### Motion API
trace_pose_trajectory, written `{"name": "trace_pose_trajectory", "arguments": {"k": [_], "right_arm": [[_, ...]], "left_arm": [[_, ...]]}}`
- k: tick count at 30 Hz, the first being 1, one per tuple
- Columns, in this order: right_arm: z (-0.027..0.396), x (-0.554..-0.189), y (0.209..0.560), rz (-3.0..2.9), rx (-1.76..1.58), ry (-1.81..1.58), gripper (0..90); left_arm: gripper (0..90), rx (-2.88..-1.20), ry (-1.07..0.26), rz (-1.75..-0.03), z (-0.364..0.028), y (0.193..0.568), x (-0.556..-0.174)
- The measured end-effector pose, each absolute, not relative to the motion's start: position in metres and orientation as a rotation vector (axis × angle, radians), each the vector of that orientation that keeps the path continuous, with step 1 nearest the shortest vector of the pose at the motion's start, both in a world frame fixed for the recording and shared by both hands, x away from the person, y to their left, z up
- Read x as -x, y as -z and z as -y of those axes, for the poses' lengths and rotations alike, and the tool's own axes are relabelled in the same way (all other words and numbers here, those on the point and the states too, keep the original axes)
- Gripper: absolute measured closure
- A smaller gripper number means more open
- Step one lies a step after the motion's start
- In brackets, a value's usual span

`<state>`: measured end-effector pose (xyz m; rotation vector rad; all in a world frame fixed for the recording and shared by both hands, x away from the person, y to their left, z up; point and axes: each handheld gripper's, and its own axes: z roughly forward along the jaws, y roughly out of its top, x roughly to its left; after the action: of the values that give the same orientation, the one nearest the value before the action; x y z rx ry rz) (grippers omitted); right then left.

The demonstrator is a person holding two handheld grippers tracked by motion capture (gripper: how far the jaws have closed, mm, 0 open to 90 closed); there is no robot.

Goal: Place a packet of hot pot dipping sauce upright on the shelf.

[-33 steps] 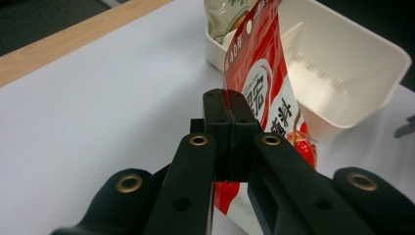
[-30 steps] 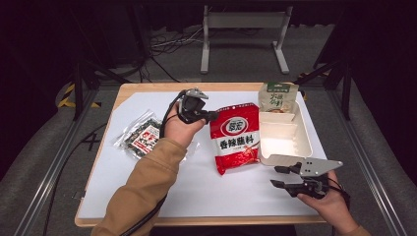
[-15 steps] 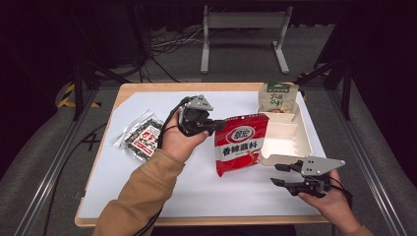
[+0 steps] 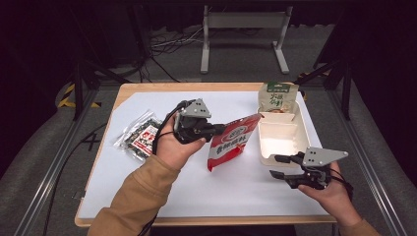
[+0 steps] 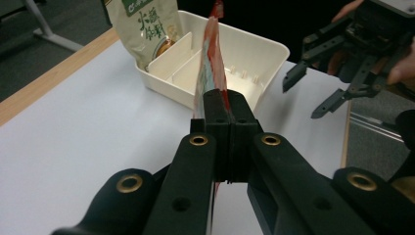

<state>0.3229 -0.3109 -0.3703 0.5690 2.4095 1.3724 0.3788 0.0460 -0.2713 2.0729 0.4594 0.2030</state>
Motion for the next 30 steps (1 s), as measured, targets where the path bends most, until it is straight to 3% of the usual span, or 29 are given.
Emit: {"name": "trace_pose_trajectory", "arguments": {"k": [19,27,30], "right_arm": [[0.284,-0.356,0.364,-2.459,-0.555,-1.447,36.5],[0.274,-0.365,0.373,-2.559,-0.469,-1.546,48.3],[0.272,-0.367,0.378,-2.596,-0.451,-1.552,57.0]], "left_arm": [[89.9,-2.069,-0.073,-0.254,-0.047,0.267,-0.353],[89.9,-2.052,-0.063,-0.206,-0.044,0.263,-0.347],[89.9,-2.036,-0.059,-0.208,-0.046,0.264,-0.348]]}}
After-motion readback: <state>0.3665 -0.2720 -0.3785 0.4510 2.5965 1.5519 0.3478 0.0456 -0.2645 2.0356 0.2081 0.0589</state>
